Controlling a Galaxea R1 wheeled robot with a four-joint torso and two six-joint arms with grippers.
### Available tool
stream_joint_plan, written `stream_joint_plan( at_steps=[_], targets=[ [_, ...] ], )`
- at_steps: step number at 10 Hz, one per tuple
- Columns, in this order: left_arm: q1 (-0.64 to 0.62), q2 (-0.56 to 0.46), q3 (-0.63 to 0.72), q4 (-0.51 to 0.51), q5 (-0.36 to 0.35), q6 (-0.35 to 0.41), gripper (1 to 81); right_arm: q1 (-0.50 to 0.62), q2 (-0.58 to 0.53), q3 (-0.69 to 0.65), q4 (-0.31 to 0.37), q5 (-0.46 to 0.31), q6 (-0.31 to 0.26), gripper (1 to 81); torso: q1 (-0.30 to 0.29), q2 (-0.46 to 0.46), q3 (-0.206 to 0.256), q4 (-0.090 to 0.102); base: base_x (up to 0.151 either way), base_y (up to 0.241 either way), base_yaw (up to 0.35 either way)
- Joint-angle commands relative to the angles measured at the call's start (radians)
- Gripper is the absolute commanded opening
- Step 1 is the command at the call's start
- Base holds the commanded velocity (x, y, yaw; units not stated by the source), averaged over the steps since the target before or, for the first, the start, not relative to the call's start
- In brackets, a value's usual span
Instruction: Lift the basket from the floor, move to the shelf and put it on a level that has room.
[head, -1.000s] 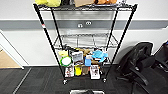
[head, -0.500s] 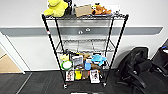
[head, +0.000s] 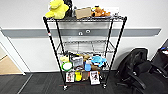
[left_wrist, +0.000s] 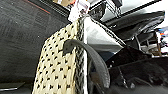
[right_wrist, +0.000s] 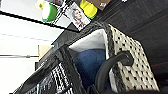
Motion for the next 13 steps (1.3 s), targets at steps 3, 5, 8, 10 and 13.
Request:
stream_joint_plan(
  at_steps=[3,5,8,10,13],
  targets=[
    [-0.103,-0.034,0.036,-0.011,0.034,-0.003,1.0,0.109,-0.021,0.047,-0.008,-0.022,0.0,1.0,-0.001,0.0,0.155,0.0,0.0,0.0,0.0],
    [-0.103,-0.038,0.042,-0.003,0.034,0.0,1.0,0.109,-0.021,0.05,-0.01,-0.022,0.0,1.0,-0.002,0.0,0.198,0.0,0.0,0.0,0.0],
    [-0.092,-0.042,0.072,0.031,-0.019,0.003,1.0,0.117,-0.017,0.069,-0.031,-0.025,0.001,1.0,-0.004,-0.001,0.182,0.0,0.0,0.0,0.0],
    [-0.094,-0.041,0.106,0.064,-0.076,0.003,1.0,0.138,-0.004,0.07,-0.05,-0.063,0.003,1.0,-0.004,-0.001,0.183,0.0,0.0,0.0,0.0],
    [-0.121,-0.027,0.106,0.064,-0.076,0.002,1.0,0.195,0.006,0.07,-0.073,-0.126,0.003,1.0,-0.005,-0.001,0.183,0.0,0.0,0.0,0.0]
  ],
)
